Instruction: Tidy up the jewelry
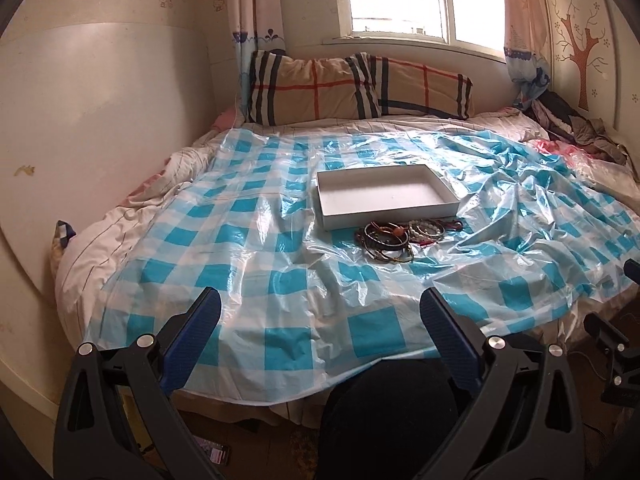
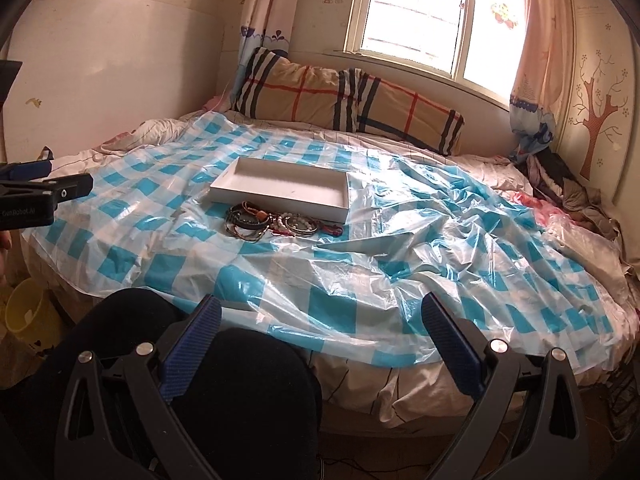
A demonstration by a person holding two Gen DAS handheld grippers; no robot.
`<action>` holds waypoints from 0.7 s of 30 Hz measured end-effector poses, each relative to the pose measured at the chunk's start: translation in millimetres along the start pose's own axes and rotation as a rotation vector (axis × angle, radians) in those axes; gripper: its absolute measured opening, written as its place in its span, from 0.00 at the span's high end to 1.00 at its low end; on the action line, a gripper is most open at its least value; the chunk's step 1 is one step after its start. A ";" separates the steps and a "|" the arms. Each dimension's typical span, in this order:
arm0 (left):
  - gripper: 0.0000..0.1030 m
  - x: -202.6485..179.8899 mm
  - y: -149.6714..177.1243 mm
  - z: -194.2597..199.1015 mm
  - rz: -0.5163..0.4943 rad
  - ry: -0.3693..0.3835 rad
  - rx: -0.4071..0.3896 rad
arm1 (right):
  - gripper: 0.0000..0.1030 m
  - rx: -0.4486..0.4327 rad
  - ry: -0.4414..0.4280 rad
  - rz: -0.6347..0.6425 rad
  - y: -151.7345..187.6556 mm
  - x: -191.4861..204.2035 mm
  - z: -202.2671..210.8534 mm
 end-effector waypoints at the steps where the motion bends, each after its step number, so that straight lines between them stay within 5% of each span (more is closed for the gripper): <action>1: 0.07 0.0 2.8 4.3 -0.004 0.009 0.010 | 0.07 0.007 -0.013 -0.005 1.7 0.0 6.2; 8: 0.07 -6.0 29.0 23.0 0.004 0.027 0.069 | 0.07 0.062 -0.090 -0.140 23.8 11.4 32.5; 21: 0.07 -6.0 31.8 47.0 0.010 0.017 0.052 | 0.07 0.032 -0.086 -0.131 24.7 18.9 45.9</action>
Point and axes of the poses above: each gripper's, at about its wrist camera, not at the fingertips, and z roughly against the way its jaws point, x to its left, y to its underside, the point moved 2 cm from there along -z, roughly the way its jaws point, and after that the axes turned 2 degrees about x, right-handed, at the moved point
